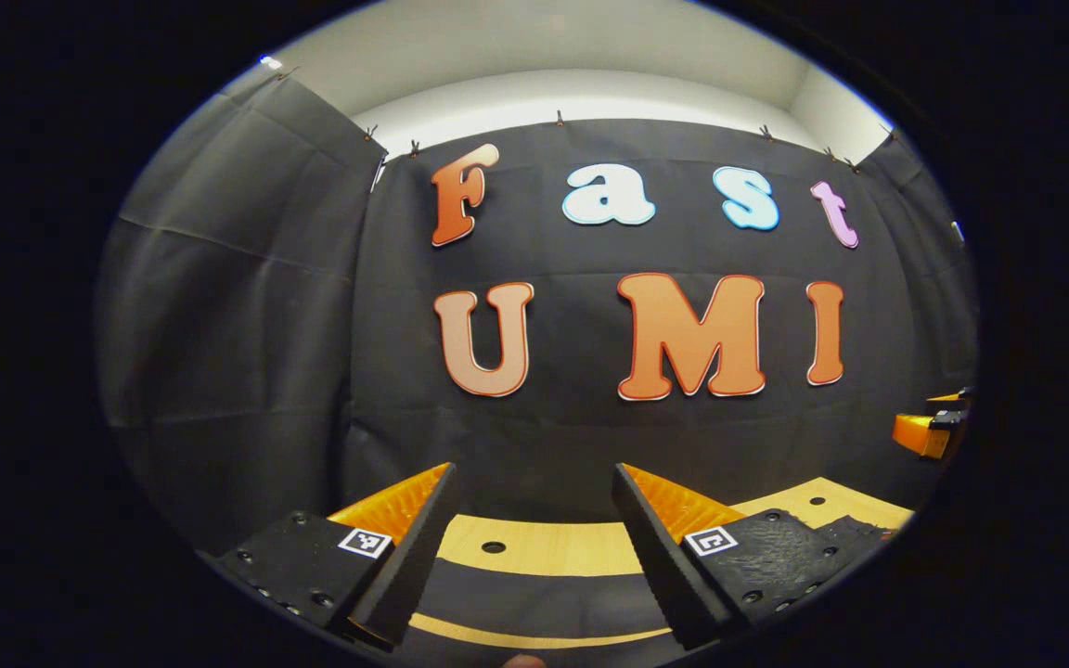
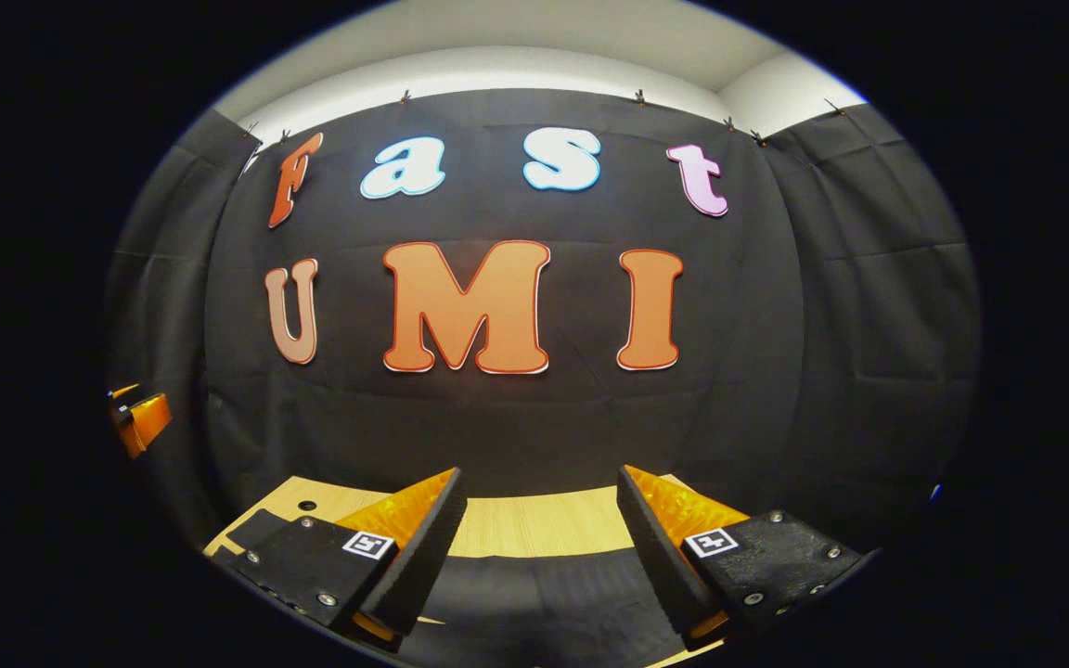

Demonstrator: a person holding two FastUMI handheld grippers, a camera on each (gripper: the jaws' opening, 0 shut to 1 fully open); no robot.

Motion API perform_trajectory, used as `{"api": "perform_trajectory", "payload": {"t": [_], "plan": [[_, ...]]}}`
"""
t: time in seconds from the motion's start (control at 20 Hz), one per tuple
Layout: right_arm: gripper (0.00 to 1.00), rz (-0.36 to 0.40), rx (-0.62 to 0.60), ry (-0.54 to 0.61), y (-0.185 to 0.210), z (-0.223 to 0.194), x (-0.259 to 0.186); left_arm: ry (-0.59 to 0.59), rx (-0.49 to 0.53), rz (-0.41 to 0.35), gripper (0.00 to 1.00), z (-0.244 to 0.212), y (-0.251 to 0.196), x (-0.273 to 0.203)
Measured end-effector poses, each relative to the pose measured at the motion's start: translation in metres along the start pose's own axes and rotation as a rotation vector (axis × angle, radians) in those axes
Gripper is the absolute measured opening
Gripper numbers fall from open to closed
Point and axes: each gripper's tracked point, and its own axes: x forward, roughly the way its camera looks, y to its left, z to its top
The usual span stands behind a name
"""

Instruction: Grasp the waist and the cuffs of the jeans and fold them to make the two legs overlap; first hold the waist and fold one-third of the jeans toward the cuffs, then hold the cuffs and fold the remaining one-third in the same direction to finish folding.

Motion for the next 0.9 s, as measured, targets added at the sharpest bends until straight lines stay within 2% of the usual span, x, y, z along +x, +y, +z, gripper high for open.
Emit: {"api": "perform_trajectory", "payload": {"t": [0.05, 0.3, 0.6, 0.75, 0.9], "plan": [[1.00, -0.006, -0.010, 0.005, -0.004, -0.003, 0.001, 0.011, -0.005, 0.014, 1.00, -0.002, 0.003, 0.000], [0.98, -0.026, -0.016, 0.039, -0.017, -0.018, -0.001, 0.064, -0.021, 0.048, 0.99, -0.017, 0.011, -0.002], [0.98, -0.097, 0.038, 0.130, -0.049, -0.046, 0.001, 0.150, -0.062, 0.093, 0.99, -0.045, 0.024, 0.002], [0.98, -0.113, 0.098, 0.241, -0.068, -0.076, 0.000, 0.248, -0.113, 0.138, 1.00, -0.075, 0.041, 0.001], [0.98, -0.143, 0.217, 0.361, -0.088, -0.109, -0.001, 0.372, -0.196, 0.194, 0.98, -0.112, 0.061, -0.003]]}}
